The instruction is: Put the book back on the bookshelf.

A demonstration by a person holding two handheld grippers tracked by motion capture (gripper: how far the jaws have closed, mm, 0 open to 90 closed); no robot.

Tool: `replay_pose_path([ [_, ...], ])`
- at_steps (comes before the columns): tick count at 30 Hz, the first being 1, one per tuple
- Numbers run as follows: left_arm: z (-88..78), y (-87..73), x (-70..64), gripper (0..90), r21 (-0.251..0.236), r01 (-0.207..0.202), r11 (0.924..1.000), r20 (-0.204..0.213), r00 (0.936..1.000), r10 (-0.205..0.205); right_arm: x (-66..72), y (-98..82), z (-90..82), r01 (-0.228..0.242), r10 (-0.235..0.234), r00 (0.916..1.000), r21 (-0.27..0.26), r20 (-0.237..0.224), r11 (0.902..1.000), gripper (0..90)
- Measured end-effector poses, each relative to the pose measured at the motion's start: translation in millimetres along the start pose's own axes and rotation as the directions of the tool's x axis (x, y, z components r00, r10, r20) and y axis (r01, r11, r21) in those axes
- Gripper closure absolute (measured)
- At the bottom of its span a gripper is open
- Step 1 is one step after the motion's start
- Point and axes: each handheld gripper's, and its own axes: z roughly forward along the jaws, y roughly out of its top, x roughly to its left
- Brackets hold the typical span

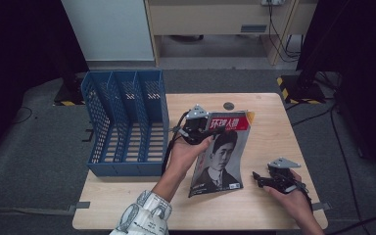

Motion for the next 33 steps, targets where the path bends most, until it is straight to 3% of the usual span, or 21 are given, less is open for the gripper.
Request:
replay_pose_path([
  [8,-13.9,15.4,0.1,86.5,-0.029,-0.025,0.9993,-0.022,0.9995,0.025,0.2,0.0,0.1,0.005,-0.005,1.0,-0.001,-0.003,1.0,27.1],
  [33,-42.4,38.2,4.8,86.6,-0.122,-0.031,0.9921,-0.087,0.996,0.02,3.4,-0.6,-0.8,0.005,-0.005,1.0,-0.001,-0.003,1.0,27.4],
])
